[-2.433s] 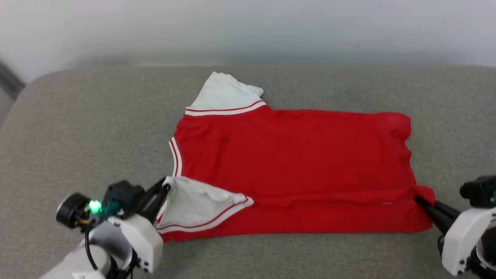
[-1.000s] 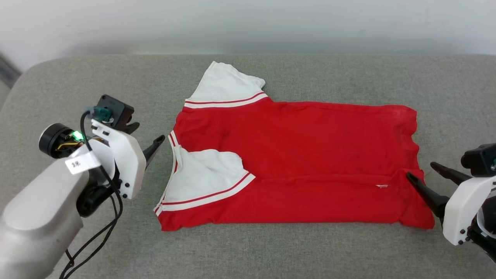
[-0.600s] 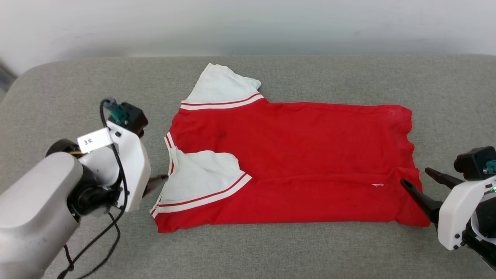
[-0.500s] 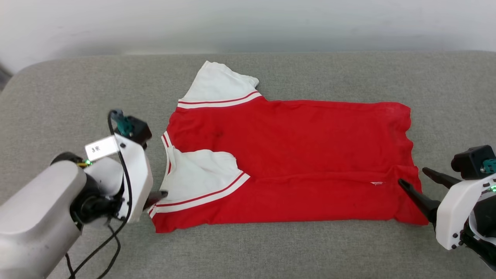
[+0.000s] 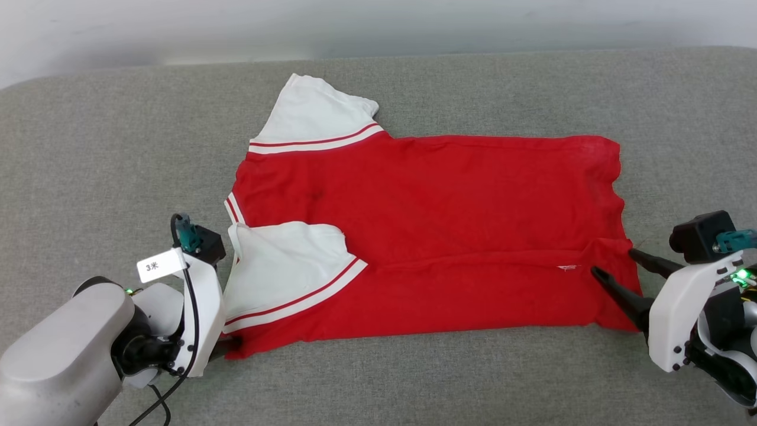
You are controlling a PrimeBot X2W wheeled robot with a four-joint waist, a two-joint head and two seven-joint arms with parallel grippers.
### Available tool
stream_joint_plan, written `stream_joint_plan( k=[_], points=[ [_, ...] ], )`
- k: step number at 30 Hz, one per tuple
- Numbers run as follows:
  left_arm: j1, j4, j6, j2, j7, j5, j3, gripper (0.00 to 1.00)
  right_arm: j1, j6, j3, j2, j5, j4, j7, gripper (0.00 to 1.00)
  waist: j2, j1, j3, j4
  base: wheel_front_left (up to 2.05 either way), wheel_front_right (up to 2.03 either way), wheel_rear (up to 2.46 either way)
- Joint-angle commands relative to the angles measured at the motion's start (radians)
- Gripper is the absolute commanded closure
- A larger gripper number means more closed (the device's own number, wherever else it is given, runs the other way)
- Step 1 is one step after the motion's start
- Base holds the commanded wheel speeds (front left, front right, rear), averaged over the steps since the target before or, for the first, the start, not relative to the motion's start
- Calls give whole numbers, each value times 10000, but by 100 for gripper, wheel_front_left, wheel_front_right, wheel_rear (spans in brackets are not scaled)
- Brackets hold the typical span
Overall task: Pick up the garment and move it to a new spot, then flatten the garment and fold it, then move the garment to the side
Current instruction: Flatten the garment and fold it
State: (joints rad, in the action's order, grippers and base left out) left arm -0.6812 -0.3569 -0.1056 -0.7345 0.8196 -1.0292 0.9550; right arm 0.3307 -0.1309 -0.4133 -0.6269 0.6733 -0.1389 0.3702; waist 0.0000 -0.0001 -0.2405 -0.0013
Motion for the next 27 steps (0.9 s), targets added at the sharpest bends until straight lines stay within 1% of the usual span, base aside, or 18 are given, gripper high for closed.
stream_joint_plan(
  k=[1, 2, 3, 6, 9, 12, 15, 18, 20, 22, 27],
  points=[
    [439, -211, -19, 240, -47, -2, 235, 40, 166, 4, -40, 65, -10, -43, 36, 0, 0, 1, 10, -20, 0, 0, 0],
    [447, -217, -54, 260, -168, 11, 231, 90, 246, 4, -60, 46, 15, -51, 63, 0, 0, 1, 26, -23, 0, 0, 0],
    [447, -236, -62, 285, -287, 42, 228, 100, 302, 4, -67, 0, 50, -48, 108, 0, 0, 1, 54, -14, 0, 0, 0],
    [278, -202, -147, 272, -743, 215, 211, 100, 571, 5, -101, -349, -14, -10, 421, 0, 0, 1, 201, 6, 0, 0, 0],
    [89, -74, -185, 135, -942, 196, 205, 100, 949, 4, -254, -757, 7, 140, 1104, 0, 0, 1, 389, 51, 0, 0, 0],
    [-79, 151, -216, -20, -1125, 172, 143, 100, 1367, 5, -471, -1264, 186, 364, 2200, 0, 0, 1, 537, 100, 0, 0, 0],
    [-159, 383, -222, -114, -1229, 197, 114, 100, 1714, 5, -744, -1743, 398, 531, 3549, 0, 0, 1, 602, 163, 0, 0, 0],
    [-239, 634, -222, -179, -1407, 221, 36, 100, 1886, 5, -887, -1974, 683, 440, 4801, 0, 0, 1, 542, 250, 0, 0, 0],
    [-300, 759, -214, -202, -1492, 273, 3, 100, 1953, 5, -922, -1954, 824, 307, 5366, 0, 0, 1, 447, 323, 0, 0, 0],
    [-371, 846, -192, -195, -1553, 305, -33, 100, 1930, 4, -921, -1754, 909, 118, 5683, 0, 0, 1, 332, 376, 0, 0, 0],
    [-471, 1032, -137, -152, -1674, 410, -62, 100, 1612, 4, -815, -942, 979, -671, 5685, 0, 0, 1, -47, 518, 0, 0, 0]
  ],
)
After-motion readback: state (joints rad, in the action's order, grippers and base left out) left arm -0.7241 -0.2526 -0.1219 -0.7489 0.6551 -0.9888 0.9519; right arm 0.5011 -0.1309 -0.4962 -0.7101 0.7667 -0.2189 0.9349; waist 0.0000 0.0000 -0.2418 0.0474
